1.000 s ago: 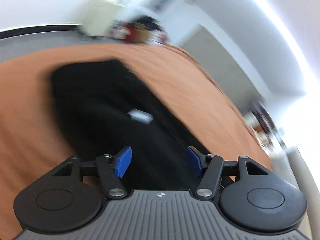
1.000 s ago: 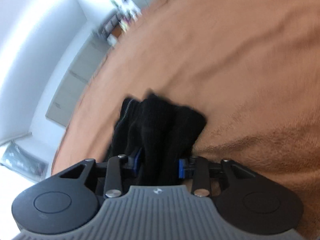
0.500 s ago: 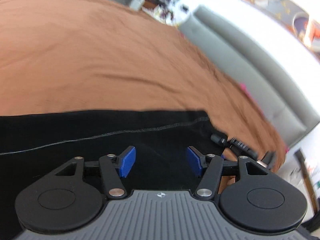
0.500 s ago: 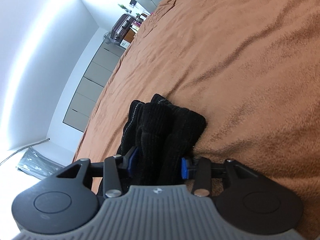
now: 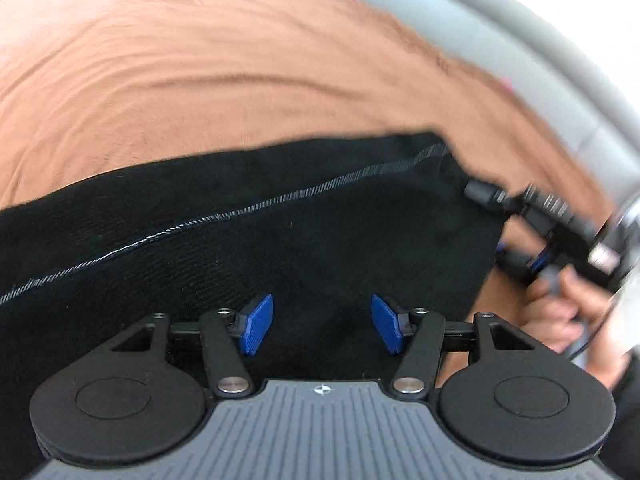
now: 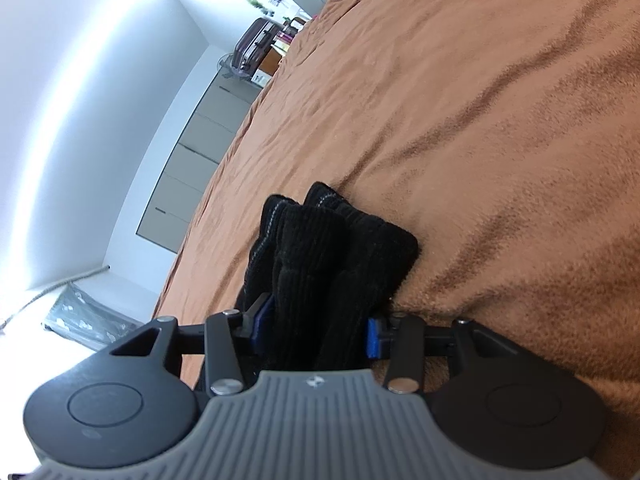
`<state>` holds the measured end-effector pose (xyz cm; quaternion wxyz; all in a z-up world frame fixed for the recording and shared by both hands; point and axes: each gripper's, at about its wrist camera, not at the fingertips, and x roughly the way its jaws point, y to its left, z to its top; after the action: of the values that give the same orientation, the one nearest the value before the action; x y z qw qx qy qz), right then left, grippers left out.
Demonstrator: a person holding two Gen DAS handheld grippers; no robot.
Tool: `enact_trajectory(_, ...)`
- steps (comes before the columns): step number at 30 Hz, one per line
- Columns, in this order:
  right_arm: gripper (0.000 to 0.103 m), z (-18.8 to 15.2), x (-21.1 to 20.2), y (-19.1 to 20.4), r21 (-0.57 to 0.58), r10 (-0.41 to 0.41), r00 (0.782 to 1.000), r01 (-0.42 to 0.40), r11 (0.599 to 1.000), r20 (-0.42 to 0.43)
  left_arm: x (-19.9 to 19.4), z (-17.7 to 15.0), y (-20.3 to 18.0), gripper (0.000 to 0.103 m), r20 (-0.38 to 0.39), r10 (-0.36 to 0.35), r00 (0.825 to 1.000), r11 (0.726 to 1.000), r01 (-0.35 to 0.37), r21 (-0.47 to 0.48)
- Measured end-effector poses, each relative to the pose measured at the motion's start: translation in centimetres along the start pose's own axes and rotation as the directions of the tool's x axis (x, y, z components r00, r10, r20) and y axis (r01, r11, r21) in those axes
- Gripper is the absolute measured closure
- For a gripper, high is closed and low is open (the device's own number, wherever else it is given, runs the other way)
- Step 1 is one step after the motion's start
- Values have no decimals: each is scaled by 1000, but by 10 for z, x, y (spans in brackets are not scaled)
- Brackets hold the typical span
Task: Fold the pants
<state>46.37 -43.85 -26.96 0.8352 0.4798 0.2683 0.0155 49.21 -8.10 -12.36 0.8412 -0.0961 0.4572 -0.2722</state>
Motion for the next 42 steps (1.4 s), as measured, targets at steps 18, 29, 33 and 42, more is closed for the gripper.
enact_trajectory(18, 89, -36, -34, 123, -474, 74, 985, 9, 881, 156, -55, -40, 69, 35, 72, 41, 997, 971, -23, -240)
enact_trajectory(29, 89, -178, -41, 245, -922, 200, 979, -102, 372, -27, -128, -83, 124, 33, 248, -29, 968, 896, 135, -424)
enact_trajectory(33, 89, -240, -24, 255, -982, 101, 989, -121, 143, -107, -152, -107, 146, 33, 291, -23, 957, 855, 169, -490)
enact_trajectory(42, 72, -335, -12, 222, -925, -98, 968, -249, -289, -230, -155, -114, 161, 28, 320, -54, 946, 803, 232, -549)
